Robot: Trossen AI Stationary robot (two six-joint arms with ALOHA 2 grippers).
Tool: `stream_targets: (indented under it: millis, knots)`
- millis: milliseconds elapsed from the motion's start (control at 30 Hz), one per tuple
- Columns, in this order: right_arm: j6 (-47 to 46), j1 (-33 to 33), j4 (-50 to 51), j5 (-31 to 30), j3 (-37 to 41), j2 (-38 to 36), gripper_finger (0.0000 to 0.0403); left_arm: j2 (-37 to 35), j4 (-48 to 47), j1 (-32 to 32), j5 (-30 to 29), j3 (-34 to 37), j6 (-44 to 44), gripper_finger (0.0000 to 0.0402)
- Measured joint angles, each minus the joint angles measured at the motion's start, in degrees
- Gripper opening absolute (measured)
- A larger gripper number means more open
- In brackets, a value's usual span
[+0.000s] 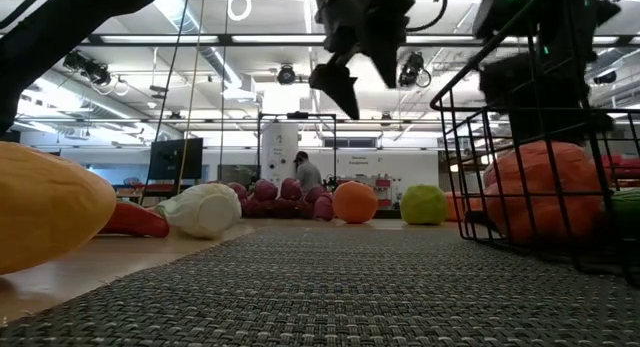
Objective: Build produce basket
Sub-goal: Put the lemon into the wire basket
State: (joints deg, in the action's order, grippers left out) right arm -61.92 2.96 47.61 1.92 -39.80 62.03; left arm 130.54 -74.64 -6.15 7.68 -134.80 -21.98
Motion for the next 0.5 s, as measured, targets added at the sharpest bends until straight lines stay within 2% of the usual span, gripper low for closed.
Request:
stream_targets:
  millis: [167, 300, 500]
  knots:
    - [2.72, 0.01, 3.78, -3.60, -7.00, -3.56, 0.0218, -4.60, 7.06, 0.31, -0.94, -0.22, -6.54, 0.0396]
    - [4.81, -0.38, 8.77, -3.79, -12.90, -4.49, 0.0218, -9.23, 9.10, 1.03, -4.80, -0.24, -9.27, 0.0396]
    - [2.14, -5.43, 10.28, 4.60, -19.46, -5.47, 0.0218, -16.26, 9.89, 2.36, -10.59, -0.31, -8.58, 0.0396]
